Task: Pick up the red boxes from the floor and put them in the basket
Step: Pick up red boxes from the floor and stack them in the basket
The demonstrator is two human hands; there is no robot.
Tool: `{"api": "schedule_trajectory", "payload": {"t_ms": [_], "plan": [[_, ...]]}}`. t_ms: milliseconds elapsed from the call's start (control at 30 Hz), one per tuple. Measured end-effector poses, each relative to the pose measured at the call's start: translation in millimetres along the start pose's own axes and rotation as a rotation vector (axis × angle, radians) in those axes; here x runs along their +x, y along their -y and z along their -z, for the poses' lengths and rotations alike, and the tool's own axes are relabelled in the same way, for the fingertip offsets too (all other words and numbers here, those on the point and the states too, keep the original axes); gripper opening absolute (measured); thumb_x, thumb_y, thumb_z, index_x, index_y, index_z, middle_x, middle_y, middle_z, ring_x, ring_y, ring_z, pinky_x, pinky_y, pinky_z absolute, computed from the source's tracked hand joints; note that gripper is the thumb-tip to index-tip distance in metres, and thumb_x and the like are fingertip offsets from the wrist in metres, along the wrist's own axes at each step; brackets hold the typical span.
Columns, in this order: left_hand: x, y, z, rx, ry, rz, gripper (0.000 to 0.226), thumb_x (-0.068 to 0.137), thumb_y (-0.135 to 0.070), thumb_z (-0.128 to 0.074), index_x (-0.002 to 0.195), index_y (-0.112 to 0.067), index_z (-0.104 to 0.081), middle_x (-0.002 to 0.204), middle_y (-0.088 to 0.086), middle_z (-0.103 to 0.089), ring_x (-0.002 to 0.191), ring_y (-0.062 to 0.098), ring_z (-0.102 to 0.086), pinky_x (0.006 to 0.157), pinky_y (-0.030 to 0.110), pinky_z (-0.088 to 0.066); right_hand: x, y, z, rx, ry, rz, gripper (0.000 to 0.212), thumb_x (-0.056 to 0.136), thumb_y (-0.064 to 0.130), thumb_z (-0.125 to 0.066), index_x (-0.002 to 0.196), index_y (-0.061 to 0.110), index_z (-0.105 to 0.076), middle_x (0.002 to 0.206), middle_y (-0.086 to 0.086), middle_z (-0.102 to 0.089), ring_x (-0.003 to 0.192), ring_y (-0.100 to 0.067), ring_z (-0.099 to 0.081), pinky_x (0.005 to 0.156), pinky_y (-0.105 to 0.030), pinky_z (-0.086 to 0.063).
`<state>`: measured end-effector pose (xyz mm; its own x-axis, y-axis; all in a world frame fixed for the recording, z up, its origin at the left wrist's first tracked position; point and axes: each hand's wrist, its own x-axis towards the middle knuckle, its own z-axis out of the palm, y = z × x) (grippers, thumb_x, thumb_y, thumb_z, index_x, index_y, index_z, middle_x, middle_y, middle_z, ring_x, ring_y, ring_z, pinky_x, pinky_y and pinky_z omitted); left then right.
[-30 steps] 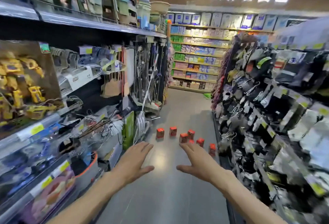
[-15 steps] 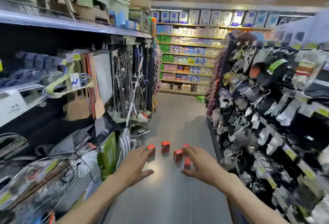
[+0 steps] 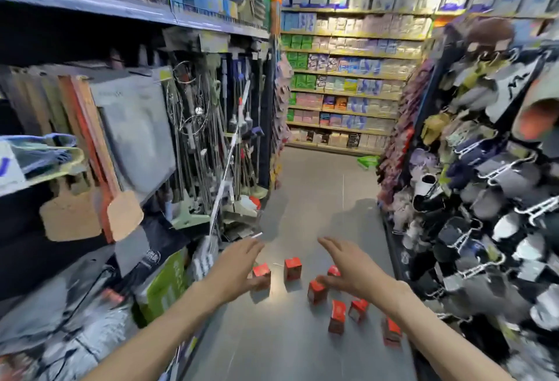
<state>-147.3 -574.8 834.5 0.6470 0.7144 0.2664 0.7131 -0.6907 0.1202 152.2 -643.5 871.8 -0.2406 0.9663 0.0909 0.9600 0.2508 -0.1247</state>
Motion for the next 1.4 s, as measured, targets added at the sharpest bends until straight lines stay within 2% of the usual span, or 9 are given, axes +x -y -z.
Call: {"api": "schedule_trajectory", "payload": {"t_ms": [133, 333, 600, 767, 833, 900, 1033, 1200, 1400], "plan": [[75.2, 51.5, -15.4, 0.023, 0.028, 0.083, 0.094, 0.076, -0.073, -0.040, 0.148, -0.014, -0.035, 0.148, 0.010, -0.042, 0.136, 0.030, -0.039, 0.114, 0.041, -0.030, 96.6, -49.3, -2.7, 0.020, 0.044, 0.035, 0.093, 0.081, 0.058, -0.065, 0.152, 0.016, -0.023, 0.156, -0.006, -0.030, 0.140, -0.026, -0.033, 0.114, -0.035, -0.029], [185.2, 130.6, -52.0, -0.004, 0.030, 0.131, 0.082, 0.078, -0.054, -0.070, 0.144, -0.015, -0.043, 0.144, 0.008, -0.048, 0.132, 0.028, -0.045, 0.111, 0.037, -0.032, 232.2, -114.7, -25.0, 0.037, 0.083, 0.065, 0.090, 0.084, 0.056, -0.065, 0.153, 0.018, -0.020, 0.157, -0.004, -0.028, 0.141, -0.023, -0.029, 0.115, -0.032, -0.026], [340.9, 248.3, -131.8, 0.000, 0.063, 0.117, 0.087, 0.081, -0.063, -0.056, 0.147, -0.009, -0.038, 0.146, 0.012, -0.044, 0.135, 0.031, -0.040, 0.114, 0.040, -0.030, 412.3, -200.6, -77.0, 0.027, 0.150, 0.074, 0.090, 0.083, 0.056, -0.065, 0.152, 0.015, -0.023, 0.155, -0.008, -0.031, 0.140, -0.027, -0.032, 0.115, -0.035, -0.026], [417.4, 303.5, -176.0, -0.048, 0.101, 0.143, 0.087, 0.081, -0.057, -0.068, 0.147, -0.010, -0.038, 0.147, 0.011, -0.045, 0.136, 0.030, -0.040, 0.114, 0.039, -0.031, 501.5, -246.4, -105.8, 0.076, 0.158, 0.052, 0.088, 0.084, 0.056, -0.064, 0.152, 0.018, -0.023, 0.155, -0.004, -0.030, 0.140, -0.024, -0.032, 0.112, -0.032, -0.026], [441.1, 321.7, -199.7, -0.045, 0.112, 0.140, 0.086, 0.074, -0.057, -0.073, 0.141, -0.011, -0.047, 0.138, 0.009, -0.054, 0.128, 0.028, -0.050, 0.106, 0.036, -0.041, 533.1, -267.8, -122.7, 0.101, 0.181, 0.056, 0.088, 0.084, 0.056, -0.064, 0.152, 0.017, -0.023, 0.155, -0.003, -0.031, 0.139, -0.024, -0.033, 0.111, -0.029, -0.024], [461.0, 340.1, -226.5, -0.048, 0.128, 0.155, 0.088, 0.068, -0.057, -0.076, 0.139, -0.011, -0.050, 0.133, 0.008, -0.058, 0.122, 0.027, -0.056, 0.100, 0.035, -0.046, 564.5, -291.6, -145.2, 0.151, 0.205, 0.063, 0.088, 0.083, 0.056, -0.064, 0.151, 0.016, -0.026, 0.154, -0.005, -0.033, 0.138, -0.025, -0.034, 0.111, -0.029, -0.025], [490.9, 370.1, -284.7, -0.101, 0.163, 0.282, 0.087, 0.076, -0.051, -0.071, 0.146, -0.012, -0.039, 0.144, 0.010, -0.049, 0.131, 0.029, -0.046, 0.108, 0.038, -0.039, 621.7, -341.6, -198.4, 0.211, 0.260, 0.098, 0.089, 0.080, 0.056, -0.065, 0.149, 0.010, -0.031, 0.149, -0.013, -0.040, 0.133, -0.032, -0.041, 0.110, -0.037, -0.033], [526.3, 400.0, -375.0, -0.170, 0.215, 0.380, 0.081, 0.073, -0.055, -0.064, 0.137, -0.007, -0.049, 0.130, 0.013, -0.058, 0.118, 0.032, -0.056, 0.101, 0.036, -0.043, 682.2, -397.4, -286.0, 0.235, 0.338, 0.149, 0.092, 0.077, 0.063, -0.060, 0.147, 0.011, -0.034, 0.146, -0.013, -0.044, 0.131, -0.033, -0.045, 0.107, -0.039, -0.037], [550.2, 442.0, -524.1, -0.238, 0.295, 0.463, 0.088, 0.064, -0.039, -0.089, 0.135, -0.003, -0.051, 0.132, 0.017, -0.057, 0.119, 0.034, -0.057, 0.099, 0.040, -0.048, 734.7, -448.2, -417.1, 0.261, 0.413, 0.140, 0.090, 0.078, 0.048, -0.075, 0.148, 0.010, -0.034, 0.147, -0.015, -0.043, 0.134, -0.034, -0.041, 0.109, -0.039, -0.033]]}}
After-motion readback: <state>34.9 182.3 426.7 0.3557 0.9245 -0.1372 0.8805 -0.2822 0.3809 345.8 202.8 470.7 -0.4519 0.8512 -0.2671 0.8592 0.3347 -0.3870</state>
